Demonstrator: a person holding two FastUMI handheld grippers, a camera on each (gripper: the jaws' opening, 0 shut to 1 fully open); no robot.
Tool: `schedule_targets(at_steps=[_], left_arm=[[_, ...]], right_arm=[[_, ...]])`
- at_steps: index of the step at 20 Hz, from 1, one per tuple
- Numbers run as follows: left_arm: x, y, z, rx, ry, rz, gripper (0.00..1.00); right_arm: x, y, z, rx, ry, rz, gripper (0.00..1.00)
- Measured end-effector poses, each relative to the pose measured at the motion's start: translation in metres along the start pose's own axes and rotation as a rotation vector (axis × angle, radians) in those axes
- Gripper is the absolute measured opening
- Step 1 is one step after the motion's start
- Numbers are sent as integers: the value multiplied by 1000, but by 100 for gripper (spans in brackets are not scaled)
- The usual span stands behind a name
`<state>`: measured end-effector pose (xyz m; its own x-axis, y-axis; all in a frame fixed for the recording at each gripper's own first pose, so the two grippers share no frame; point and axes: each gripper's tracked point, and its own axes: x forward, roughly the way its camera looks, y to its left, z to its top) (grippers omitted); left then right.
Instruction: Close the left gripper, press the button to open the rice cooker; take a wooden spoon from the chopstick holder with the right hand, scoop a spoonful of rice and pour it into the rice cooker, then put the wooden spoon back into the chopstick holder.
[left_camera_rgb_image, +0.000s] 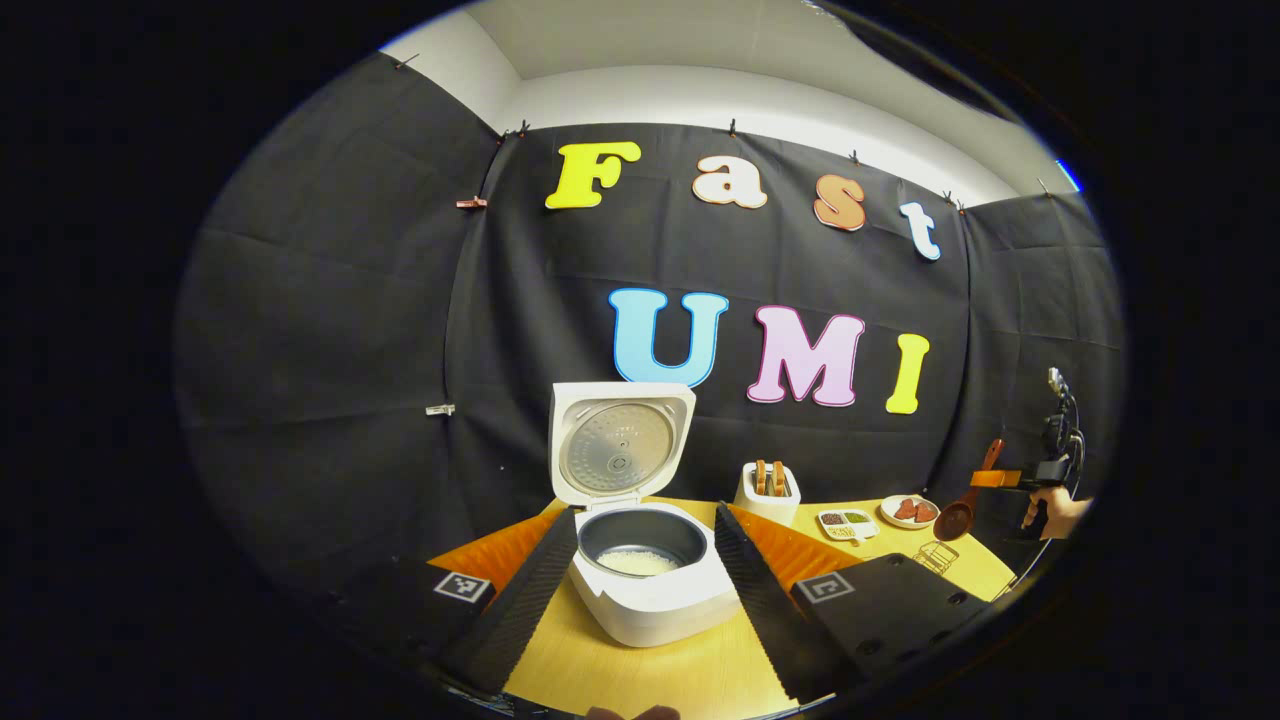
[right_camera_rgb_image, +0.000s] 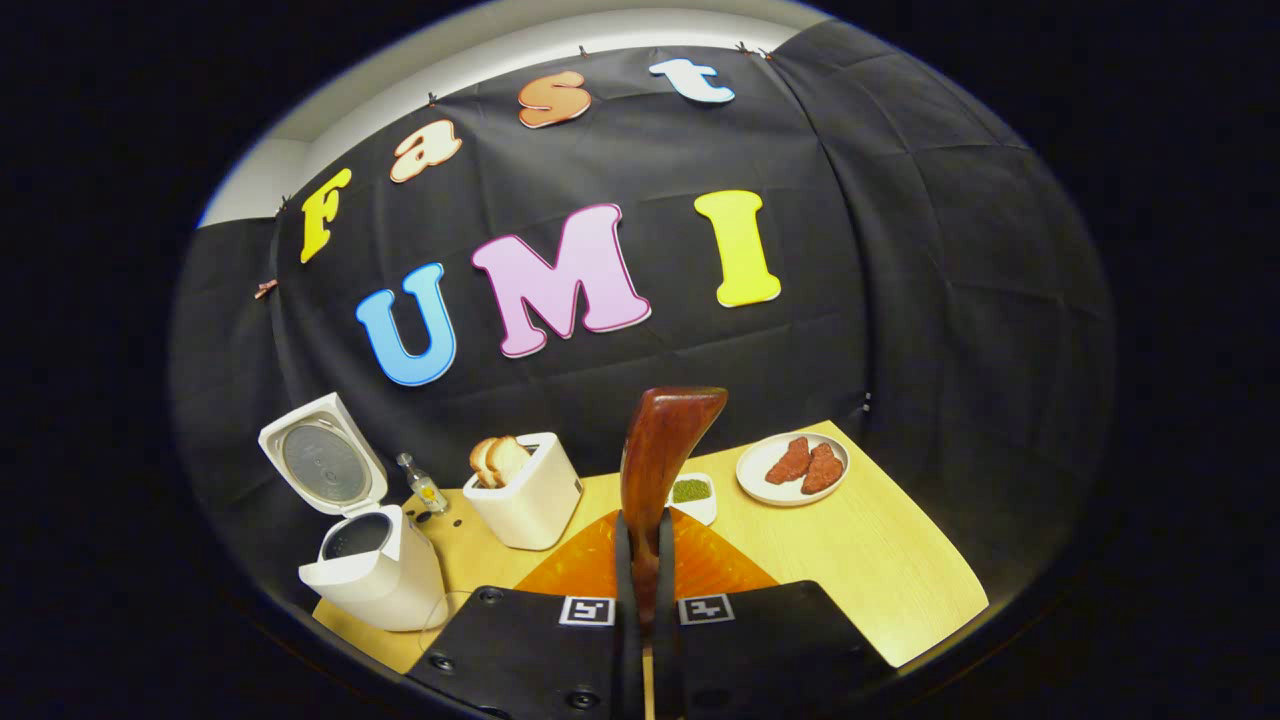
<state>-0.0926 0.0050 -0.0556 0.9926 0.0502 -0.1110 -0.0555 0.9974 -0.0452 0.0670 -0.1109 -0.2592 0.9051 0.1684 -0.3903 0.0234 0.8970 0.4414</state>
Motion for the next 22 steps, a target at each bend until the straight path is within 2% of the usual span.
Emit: schedule_targets(at_steps=[5, 8, 12, 15, 19, 21, 22], left_arm=[[1, -13, 5, 38, 19, 33, 95], [2, -20, 5, 62, 26, 50, 95], [5, -36, 7, 37, 32, 52, 95], [7, -43, 11, 60, 33, 49, 95], [8, -48, 11, 66, 40, 38, 95], [9, -49, 12, 67, 43, 32, 95], [9, -49, 12, 66, 42, 27, 95]], right_arm=[[24, -39, -33, -5, 52, -40, 8], [33, -54, -43, 10, 61, -44, 8], [47, -70, -74, 30, 129, -39, 8], [55, -77, -94, 87, 182, -31, 8], [61, -85, -107, 140, 193, -54, 17], [56, -95, -105, 158, 191, -91, 17], [51, -100, -105, 163, 197, -112, 28]])
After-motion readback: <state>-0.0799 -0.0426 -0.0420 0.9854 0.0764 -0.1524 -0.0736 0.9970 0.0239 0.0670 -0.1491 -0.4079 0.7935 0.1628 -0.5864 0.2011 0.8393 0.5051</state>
